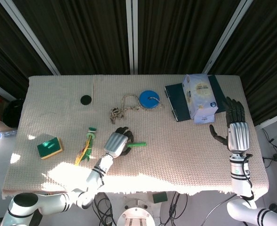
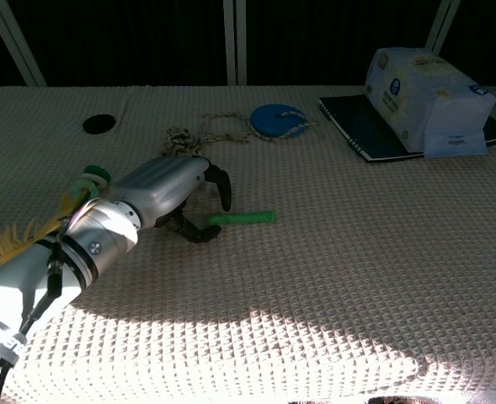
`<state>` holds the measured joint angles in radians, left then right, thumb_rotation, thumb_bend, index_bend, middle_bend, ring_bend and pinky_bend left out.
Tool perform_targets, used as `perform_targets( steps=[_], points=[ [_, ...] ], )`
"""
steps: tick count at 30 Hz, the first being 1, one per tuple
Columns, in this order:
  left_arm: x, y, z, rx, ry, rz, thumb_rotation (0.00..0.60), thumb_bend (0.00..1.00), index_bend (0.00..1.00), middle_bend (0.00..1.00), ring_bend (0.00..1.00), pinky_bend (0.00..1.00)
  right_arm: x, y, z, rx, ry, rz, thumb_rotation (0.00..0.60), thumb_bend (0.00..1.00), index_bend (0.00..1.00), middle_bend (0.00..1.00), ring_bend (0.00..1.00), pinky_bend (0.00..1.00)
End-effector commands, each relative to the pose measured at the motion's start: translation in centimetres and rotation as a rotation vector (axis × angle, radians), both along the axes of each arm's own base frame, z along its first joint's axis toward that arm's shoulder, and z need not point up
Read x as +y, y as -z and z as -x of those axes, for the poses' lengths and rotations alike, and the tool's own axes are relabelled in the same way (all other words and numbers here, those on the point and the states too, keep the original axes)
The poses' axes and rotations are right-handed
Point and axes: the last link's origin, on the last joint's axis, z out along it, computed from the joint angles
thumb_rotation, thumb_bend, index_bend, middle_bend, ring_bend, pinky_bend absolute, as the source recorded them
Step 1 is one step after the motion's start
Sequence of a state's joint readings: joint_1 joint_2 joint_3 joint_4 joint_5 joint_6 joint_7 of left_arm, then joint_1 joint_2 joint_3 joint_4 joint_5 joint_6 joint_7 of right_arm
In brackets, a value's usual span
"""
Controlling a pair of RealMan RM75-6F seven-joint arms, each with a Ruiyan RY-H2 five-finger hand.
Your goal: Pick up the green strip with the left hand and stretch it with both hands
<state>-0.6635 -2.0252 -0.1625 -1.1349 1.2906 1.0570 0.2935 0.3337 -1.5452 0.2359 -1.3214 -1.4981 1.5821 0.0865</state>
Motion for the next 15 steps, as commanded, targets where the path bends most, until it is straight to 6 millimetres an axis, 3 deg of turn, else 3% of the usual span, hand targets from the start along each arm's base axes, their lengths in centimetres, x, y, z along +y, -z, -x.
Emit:
perform_targets(
  steps=[1, 15],
  points=[
    [-0.01, 0.15, 0.02, 0.001, -0.001, 0.006, 0.598, 0.29, 0.47, 0.32, 0.17, 0.21, 0.04, 0.02, 0.08, 0.003, 0.002, 0.000, 0.600, 0.31, 0.00, 0.00, 0.00, 0.00],
    [0.07, 0.55, 0.06, -0.001, -0.014, 0.020, 0.599, 0.31, 0.53, 0.34, 0.18, 0.21, 0.11, 0.07, 0.47, 0.009, 0.015, -0.001, 0.600, 0.31, 0.00, 0.00, 0.00, 0.00]
  ],
)
